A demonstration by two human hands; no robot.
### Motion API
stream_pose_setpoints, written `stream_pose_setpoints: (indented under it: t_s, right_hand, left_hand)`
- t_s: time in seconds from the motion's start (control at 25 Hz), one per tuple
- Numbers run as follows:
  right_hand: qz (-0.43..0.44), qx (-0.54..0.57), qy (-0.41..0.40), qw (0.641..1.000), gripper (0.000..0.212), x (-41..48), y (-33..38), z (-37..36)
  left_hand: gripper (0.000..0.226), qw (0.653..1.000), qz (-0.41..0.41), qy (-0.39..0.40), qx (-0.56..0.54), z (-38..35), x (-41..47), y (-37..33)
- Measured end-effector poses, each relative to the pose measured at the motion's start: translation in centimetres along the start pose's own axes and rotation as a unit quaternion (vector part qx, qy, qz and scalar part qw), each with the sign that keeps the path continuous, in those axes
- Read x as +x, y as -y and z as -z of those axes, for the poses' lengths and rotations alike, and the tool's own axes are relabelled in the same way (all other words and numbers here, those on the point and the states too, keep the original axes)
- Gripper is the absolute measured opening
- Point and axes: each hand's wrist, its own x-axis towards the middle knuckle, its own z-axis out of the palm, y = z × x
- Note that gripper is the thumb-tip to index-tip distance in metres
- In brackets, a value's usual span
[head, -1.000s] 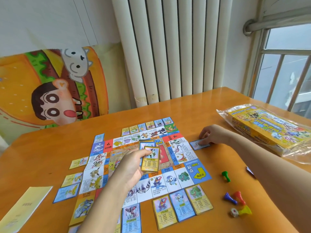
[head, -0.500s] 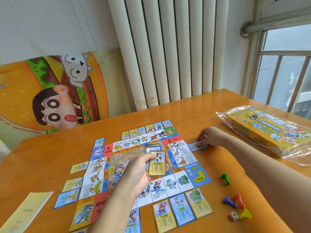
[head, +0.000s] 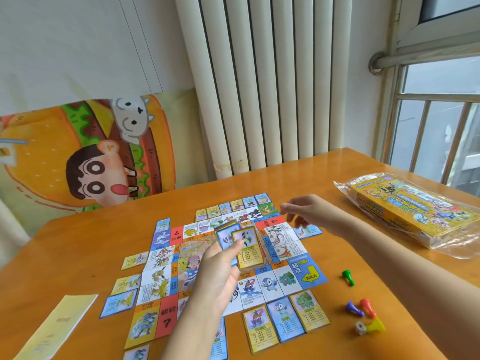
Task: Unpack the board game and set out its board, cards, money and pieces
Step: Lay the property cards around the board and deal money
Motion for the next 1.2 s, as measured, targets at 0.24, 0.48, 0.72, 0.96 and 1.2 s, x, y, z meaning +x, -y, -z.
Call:
stream_pose_setpoints:
  t_s: [0.24, 0.48, 0.72, 0.96, 1.2]
  right_hand:
    - [0.04, 0.11, 0.15, 0.982, 0.019, -3.6, 2.1, -5.6]
    - [0.034, 0.148, -0.051, 0.987, 0.009, -0.4, 2.1, -1.2]
    - [-0.081, -0.076, -0.143, 0.984, 0.02, 5.3, -4.3, 4.1]
    - [-0.127, -0.197, -0.065, 0.97, 0.027, 7.7, -7.5, 4.4]
    - [-0.117, -0.204, -0.016, 0.972, 0.025, 8.1, -7.7, 4.4]
  left_hand:
    - [0.014, 0.994, -0.065, -0.058, -0.058, -1.7, -1.4, 0.1]
    - [0.009, 0.992, 0.027, -0.064, -0.109, -3.1, 0.3, -0.2]
    - [0.013, 0.992, 0.05, -0.051, -0.1, -3.1, 2.9, -0.7]
    - [0.018, 0.993, 0.064, -0.021, -0.099, -2.7, 3.8, -0.3]
    - [0.021, 0.992, 0.083, -0.033, -0.086, -2.4, 4.4, 0.3]
